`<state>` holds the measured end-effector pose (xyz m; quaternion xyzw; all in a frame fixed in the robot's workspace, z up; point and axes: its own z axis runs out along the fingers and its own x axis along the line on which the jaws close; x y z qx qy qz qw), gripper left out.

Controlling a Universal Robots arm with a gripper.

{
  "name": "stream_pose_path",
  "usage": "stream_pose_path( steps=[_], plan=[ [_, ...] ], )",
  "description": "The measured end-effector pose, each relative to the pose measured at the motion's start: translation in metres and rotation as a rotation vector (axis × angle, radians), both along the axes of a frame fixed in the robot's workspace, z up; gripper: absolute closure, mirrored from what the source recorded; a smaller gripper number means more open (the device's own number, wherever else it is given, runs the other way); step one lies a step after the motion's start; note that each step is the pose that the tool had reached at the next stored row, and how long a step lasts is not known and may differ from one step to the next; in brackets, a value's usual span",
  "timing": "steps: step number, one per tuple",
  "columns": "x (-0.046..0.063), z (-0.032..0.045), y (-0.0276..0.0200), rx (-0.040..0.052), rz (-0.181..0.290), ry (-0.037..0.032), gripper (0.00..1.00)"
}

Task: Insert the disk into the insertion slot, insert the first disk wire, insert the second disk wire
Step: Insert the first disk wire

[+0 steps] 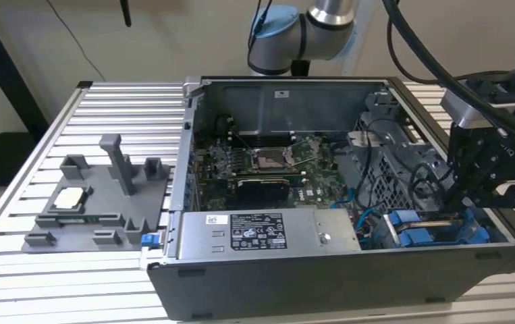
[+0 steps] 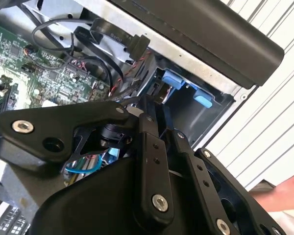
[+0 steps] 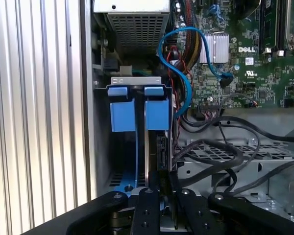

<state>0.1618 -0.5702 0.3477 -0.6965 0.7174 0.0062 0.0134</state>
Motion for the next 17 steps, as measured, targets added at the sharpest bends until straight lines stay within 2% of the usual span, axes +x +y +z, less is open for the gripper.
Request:
stream_pose_path(
  steps=[17],
  plan=[
    [0.0039, -0.0067, 0.0056, 0.0023, -0.001, -0.0002, 0.81]
  ],
)
